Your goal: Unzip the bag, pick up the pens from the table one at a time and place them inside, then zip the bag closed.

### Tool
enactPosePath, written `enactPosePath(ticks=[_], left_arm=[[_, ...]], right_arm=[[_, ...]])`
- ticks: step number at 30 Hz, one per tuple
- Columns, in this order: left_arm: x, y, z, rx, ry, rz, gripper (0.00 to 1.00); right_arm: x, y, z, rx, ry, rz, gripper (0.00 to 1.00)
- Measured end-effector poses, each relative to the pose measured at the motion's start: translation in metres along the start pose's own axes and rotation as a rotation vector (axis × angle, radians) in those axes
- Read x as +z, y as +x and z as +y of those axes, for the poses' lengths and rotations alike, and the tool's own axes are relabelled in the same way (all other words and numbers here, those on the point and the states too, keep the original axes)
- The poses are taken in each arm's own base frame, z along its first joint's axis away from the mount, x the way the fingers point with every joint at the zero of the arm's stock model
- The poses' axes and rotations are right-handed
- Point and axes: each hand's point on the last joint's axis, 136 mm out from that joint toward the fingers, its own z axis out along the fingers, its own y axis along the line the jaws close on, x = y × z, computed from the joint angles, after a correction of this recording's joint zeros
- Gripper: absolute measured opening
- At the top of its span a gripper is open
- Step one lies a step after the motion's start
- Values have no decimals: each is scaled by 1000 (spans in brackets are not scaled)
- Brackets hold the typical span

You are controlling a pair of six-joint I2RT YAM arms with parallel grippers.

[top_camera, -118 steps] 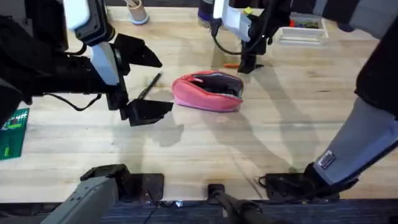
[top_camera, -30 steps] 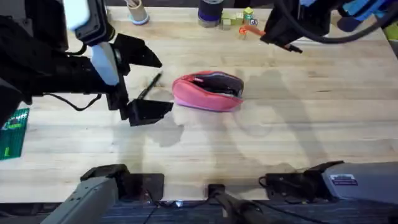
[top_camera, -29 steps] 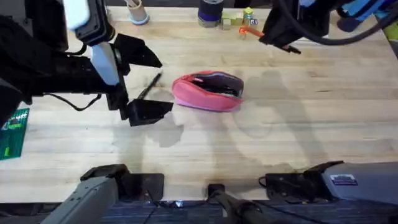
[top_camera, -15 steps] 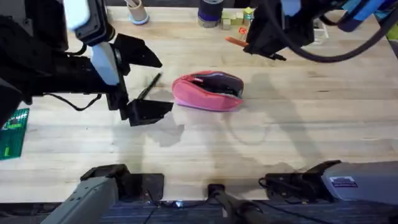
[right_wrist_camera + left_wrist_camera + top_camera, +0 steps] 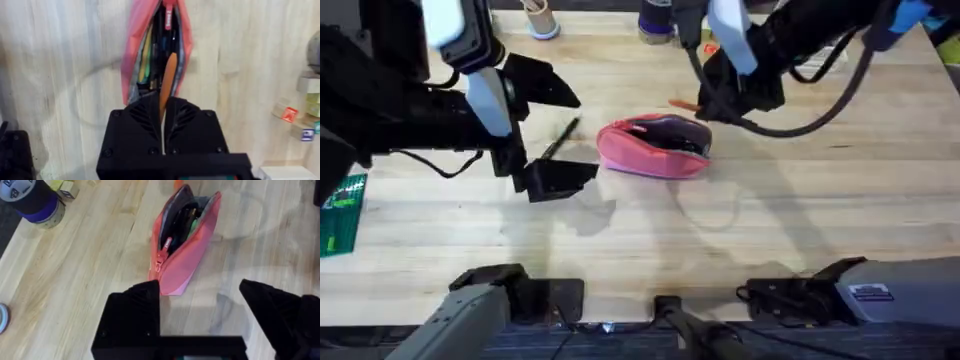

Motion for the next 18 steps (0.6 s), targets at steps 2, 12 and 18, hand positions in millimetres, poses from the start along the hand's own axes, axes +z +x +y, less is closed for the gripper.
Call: enactPosePath(ticks=[2, 12, 18], left_arm=[[0, 0, 0, 0, -1, 0, 993], [0, 0, 0, 1, -1, 0, 993], [0, 0, 0, 0, 0, 0, 993]], right_arm=[[7, 4, 3, 5, -14, 6, 31], [31, 8, 12, 16, -59, -21, 31], [61, 12, 6, 23, -103, -10, 31]])
